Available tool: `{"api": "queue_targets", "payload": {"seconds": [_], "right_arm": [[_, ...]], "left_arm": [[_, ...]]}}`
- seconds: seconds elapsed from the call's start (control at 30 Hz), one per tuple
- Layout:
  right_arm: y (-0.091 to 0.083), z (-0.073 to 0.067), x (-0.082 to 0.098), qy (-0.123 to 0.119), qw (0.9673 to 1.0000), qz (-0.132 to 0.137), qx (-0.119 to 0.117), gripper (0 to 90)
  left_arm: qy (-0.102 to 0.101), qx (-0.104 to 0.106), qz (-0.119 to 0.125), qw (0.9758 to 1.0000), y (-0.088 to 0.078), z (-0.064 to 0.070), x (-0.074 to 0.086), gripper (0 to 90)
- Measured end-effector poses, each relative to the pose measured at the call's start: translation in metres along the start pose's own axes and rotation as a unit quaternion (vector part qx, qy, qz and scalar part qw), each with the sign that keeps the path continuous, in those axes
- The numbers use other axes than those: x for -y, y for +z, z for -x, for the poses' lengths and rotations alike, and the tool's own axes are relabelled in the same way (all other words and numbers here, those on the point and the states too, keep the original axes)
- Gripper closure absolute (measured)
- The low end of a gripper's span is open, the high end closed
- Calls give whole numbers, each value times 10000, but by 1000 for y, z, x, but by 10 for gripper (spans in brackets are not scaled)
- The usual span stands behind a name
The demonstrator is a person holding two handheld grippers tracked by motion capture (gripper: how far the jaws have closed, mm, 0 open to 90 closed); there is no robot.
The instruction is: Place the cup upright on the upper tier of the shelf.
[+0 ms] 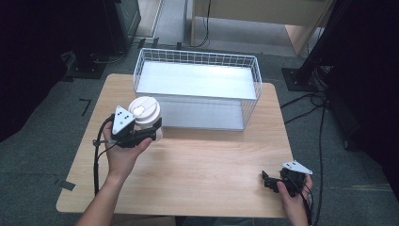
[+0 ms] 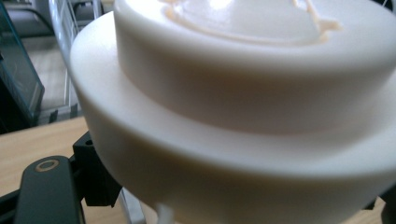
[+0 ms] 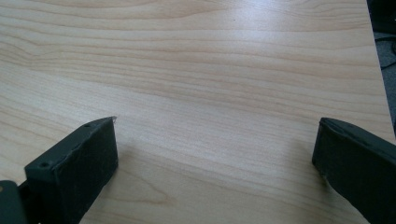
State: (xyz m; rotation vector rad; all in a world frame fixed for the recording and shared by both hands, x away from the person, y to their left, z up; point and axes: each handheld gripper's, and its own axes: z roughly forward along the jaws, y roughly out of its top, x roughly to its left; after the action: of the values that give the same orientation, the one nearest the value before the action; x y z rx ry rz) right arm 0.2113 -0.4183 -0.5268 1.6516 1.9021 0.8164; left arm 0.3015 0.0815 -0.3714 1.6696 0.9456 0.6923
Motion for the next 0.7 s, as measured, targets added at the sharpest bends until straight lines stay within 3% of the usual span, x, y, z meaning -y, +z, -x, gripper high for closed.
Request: {"api": "queue_targets", "payload": {"seconds": [0.3,0.7], "right_arm": [[-1,0,0,1,10000,-9,-11,0],[0,0,0,5,10000,-3,-10,0]], "left_arm": [[-22,68,77,9999,5,6,-14,154],[62,199,286,9994,1,17,-36,156]]}}
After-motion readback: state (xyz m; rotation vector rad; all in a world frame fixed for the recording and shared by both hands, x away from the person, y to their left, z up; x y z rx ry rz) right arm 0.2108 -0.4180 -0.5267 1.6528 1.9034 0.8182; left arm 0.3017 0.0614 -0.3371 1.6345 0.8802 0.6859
